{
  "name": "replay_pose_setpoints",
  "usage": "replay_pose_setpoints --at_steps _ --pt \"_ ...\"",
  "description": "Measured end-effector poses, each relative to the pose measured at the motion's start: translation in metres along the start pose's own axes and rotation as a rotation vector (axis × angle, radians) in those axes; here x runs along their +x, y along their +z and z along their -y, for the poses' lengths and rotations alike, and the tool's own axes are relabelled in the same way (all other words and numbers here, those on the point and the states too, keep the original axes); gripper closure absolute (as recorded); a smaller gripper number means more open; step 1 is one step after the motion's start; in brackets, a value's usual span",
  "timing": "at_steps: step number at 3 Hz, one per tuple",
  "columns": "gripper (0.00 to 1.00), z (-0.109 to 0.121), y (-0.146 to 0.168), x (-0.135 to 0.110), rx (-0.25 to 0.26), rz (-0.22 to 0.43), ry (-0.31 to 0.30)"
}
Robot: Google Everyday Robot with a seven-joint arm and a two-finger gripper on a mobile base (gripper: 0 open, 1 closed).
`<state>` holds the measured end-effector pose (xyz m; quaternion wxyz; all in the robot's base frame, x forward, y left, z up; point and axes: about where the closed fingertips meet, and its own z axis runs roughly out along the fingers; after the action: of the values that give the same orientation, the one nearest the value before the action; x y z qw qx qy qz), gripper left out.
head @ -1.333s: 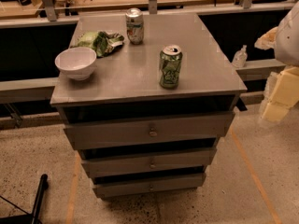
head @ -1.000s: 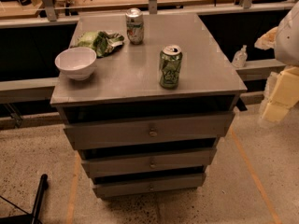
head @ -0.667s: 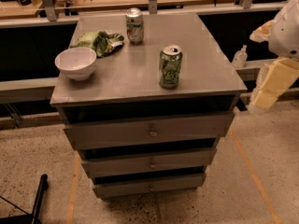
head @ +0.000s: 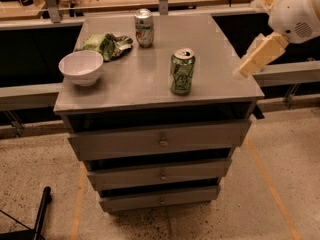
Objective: Knock green can over
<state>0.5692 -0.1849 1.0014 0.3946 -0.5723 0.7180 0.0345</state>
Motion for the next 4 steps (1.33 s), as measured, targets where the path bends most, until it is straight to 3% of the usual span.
replay_pose_setpoints --at_steps 1,2,3,4 --pt "0.0 0.033 0.024 -0.036 0.035 0.269 0.03" --pt "0.0 0.053 0.046 -0.059 0.056 0.408 0.071" --pt "0.0 0.056 0.049 -0.06 0.062 0.42 0.079" --pt "0.0 0.047 0.058 -0.059 0.035 0.496 0.14"
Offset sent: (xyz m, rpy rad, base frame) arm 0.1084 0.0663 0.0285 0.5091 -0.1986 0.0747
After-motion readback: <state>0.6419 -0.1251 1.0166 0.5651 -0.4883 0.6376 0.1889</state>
